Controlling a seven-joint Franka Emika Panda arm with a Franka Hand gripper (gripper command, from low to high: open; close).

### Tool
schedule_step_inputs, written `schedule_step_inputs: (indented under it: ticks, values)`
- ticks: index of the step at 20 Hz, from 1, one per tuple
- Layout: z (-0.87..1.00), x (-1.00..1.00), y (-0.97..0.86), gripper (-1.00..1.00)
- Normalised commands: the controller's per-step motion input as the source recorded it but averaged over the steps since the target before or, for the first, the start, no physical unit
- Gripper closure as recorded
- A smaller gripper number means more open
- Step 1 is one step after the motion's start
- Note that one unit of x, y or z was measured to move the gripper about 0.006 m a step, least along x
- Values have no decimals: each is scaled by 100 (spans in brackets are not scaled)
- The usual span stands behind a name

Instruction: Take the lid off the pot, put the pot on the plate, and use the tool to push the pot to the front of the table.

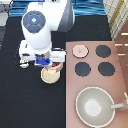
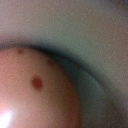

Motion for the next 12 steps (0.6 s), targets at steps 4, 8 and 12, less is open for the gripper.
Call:
schedule_step_inputs:
  ticks: [4, 8, 12]
  values:
    - [-30, -11, -27, 100]
    - [-46, 0, -7, 100]
    - [-55, 0, -9, 100]
